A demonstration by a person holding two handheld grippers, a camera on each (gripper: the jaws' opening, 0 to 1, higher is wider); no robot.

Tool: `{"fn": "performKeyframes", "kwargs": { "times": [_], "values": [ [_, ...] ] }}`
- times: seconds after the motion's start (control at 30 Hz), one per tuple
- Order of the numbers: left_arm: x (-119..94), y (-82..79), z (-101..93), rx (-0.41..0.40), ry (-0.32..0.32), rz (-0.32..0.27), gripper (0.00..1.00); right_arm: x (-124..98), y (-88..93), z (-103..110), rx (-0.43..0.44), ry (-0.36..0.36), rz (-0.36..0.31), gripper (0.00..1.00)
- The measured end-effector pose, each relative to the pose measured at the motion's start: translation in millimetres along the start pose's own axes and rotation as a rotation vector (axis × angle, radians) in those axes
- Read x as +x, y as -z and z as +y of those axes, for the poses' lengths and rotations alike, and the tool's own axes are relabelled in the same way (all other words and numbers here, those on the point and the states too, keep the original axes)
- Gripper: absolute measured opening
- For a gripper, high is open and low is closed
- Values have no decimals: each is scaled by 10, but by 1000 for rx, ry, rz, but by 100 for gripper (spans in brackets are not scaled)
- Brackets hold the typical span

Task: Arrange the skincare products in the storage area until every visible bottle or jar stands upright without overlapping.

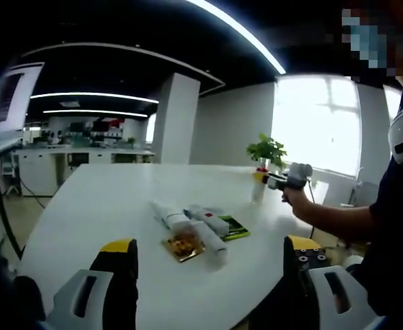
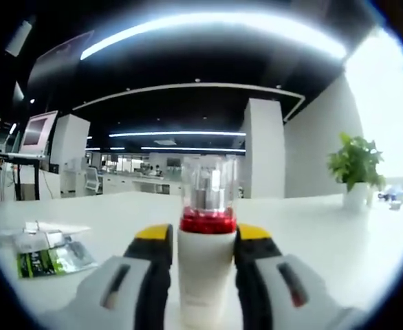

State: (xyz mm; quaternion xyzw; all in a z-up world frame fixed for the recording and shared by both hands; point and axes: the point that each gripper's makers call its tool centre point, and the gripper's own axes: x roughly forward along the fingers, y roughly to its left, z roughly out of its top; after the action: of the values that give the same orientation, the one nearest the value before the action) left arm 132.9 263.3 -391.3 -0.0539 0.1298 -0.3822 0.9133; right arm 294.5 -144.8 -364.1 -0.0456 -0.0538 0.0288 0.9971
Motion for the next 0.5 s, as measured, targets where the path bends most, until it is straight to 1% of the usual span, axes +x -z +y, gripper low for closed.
{"fn": "performKeyframes", "kwargs": {
  "times": [0.17,0.23,0.3,0.33,0.37,0.43,0.47,0.5],
  "values": [
    [-10,0,7,-3,-3,-4,90,14,126,-4,18,-1,47,43],
    [-12,-10,12,-1,-5,-12,93,4,132,4,27,-2,45,47],
    [-15,-38,11,2,-7,-29,95,3,164,12,48,-4,57,56],
    [-14,-48,7,2,-5,-34,96,2,194,2,77,1,65,60],
    [-12,-52,8,1,-6,-36,97,1,210,-14,88,8,70,67],
    [-8,-44,13,5,-9,-32,98,-11,278,-53,131,38,100,78],
    [-5,-43,13,8,-10,-33,99,-11,289,-66,133,41,102,83],
    [-3,-47,13,10,-12,-36,99,-18,297,-71,135,45,104,86]
  ]
}}
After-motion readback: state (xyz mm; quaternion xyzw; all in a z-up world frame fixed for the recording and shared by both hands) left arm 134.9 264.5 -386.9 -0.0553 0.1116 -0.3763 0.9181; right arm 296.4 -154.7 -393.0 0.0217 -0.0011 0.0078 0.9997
